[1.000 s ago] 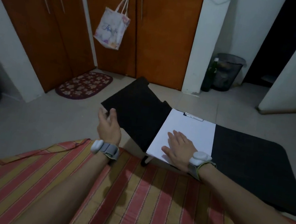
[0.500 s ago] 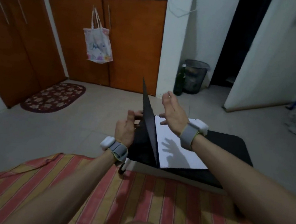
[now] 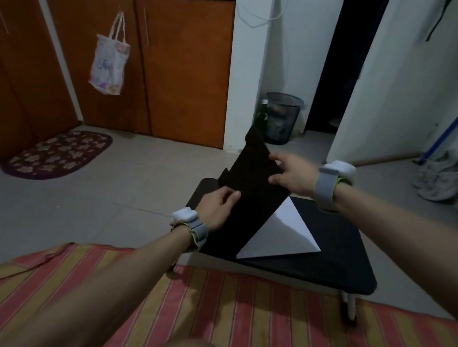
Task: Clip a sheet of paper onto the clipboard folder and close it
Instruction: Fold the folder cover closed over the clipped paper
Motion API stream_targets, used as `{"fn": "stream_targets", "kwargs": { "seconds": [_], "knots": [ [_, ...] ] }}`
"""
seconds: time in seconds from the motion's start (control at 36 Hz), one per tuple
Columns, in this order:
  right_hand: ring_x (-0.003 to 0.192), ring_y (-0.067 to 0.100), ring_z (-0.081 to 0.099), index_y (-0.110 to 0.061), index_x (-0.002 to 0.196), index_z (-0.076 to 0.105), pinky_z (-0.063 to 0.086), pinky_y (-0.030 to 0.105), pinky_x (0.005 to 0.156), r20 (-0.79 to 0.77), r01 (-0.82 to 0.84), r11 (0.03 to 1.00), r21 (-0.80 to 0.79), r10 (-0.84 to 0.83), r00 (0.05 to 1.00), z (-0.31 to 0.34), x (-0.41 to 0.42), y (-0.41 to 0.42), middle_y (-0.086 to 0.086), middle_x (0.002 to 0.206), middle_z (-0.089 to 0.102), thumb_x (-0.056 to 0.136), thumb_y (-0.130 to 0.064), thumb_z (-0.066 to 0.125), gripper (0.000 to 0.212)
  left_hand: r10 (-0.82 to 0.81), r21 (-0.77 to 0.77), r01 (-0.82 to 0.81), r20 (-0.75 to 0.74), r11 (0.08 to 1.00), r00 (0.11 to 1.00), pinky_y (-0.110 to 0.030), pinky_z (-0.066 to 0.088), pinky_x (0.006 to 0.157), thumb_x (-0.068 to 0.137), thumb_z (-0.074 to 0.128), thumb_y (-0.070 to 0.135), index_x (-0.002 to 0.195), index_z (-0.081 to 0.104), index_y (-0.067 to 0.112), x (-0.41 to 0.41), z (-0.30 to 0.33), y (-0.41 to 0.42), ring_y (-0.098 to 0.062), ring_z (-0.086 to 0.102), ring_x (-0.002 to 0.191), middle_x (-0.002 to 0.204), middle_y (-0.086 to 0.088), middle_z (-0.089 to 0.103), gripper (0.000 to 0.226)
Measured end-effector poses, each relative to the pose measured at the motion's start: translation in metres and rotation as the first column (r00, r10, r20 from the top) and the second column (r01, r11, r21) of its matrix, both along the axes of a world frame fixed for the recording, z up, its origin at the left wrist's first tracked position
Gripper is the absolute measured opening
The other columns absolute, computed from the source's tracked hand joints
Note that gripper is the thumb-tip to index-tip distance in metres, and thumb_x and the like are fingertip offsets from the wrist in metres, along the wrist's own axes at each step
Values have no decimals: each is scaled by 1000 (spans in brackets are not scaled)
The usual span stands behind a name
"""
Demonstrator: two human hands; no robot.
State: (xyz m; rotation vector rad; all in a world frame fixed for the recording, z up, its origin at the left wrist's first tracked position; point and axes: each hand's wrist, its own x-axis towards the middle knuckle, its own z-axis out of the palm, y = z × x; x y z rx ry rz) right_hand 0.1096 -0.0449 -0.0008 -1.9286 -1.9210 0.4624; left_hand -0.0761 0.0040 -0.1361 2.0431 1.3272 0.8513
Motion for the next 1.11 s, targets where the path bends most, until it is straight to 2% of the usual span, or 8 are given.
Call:
{"fn": "stream_targets", "kwargs": {
  "seconds": [0.08, 0.17, 0.25, 0.39, 0.5, 0.72, 0.97, 1.11],
  "knots": [
    [95, 29, 63, -10, 147, 32, 54, 29, 61, -40, 54, 997, -49, -56, 998, -14, 18, -6, 20, 131, 56, 91, -6, 62, 63, -38, -25, 34, -219, 999, 975, -33, 45, 87, 94, 38, 53, 129, 50, 17, 0, -16, 6, -26, 58, 110, 124, -11, 60, 52],
    [121, 31, 52, -8, 147, 29, 42, 28, 89, 32, 97, 990, -106, -94, 995, -35, 34, -14, 19, 140, 49, 91, -7, 62, 65, -71, -101, 38, -349, 994, 935, -45, 39, 105, 95, 33, 56, 141, 37, 16, 3, -28, 8, -32, 46, 127, 143, -15, 45, 62],
    [120, 31, 53, -9, 145, 30, 40, 31, 91, 38, 132, 971, -199, -127, 991, -56, 44, -24, 19, 135, 52, 92, -14, 62, 63, -80, -112, 34, -435, 993, 897, -52, 28, 111, 93, 26, 62, 144, 31, 20, 9, -37, 9, -32, 38, 134, 150, -12, 36, 66],
    [85, 29, 67, -14, 144, 23, 58, 39, 70, 128, 146, 955, -257, -116, 985, -84, 53, -36, 16, 122, 60, 89, -33, 65, 72, -67, -41, 54, -551, 998, 832, -55, 16, 115, 90, 24, 67, 144, 28, 21, 15, -50, 11, -34, 32, 137, 151, -15, 33, 71],
    [58, 21, 64, -18, 145, 17, 50, 27, 40, 131, 178, 943, -280, -146, 981, -105, 67, -41, 15, 116, 60, 91, -37, 62, 74, -86, 2, 109, -599, 994, 796, -52, 18, 116, 88, 25, 70, 144, 30, 21, 18, -57, 14, -33, 32, 136, 149, -15, 35, 75],
    [116, 34, 52, -21, 142, 37, 47, 43, 92, 478, 102, 955, -278, 45, 877, -133, 80, -49, 13, 139, 43, 96, -56, 35, 57, -67, 73, 145, -632, 987, 772, -47, 24, 114, 86, 31, 70, 141, 35, 18, 35, -67, 10, -36, 27, 136, 147, -19, 32, 75],
    [148, 33, 11, -22, 153, 15, 22, 48, 116, 489, 132, 936, -327, 48, 871, -160, 82, -38, 9, 163, 8, 97, -60, 26, 69, -109, 69, 191, -615, 979, 781, -54, 16, 116, 81, 35, 75, 140, 34, 25, 50, -67, 15, -32, 19, 141, 151, -11, 28, 77],
    [144, 30, 21, -24, 151, 20, 30, 47, 113, 514, 35, 965, -260, 107, 851, -165, 100, -39, 7, 160, 18, 97, -60, 23, 65, -107, 94, 206, -610, 974, 785, -51, 28, 110, 80, 34, 76, 132, 41, 25, 49, -61, 25, -31, 34, 128, 138, -10, 39, 73]
  ]
}}
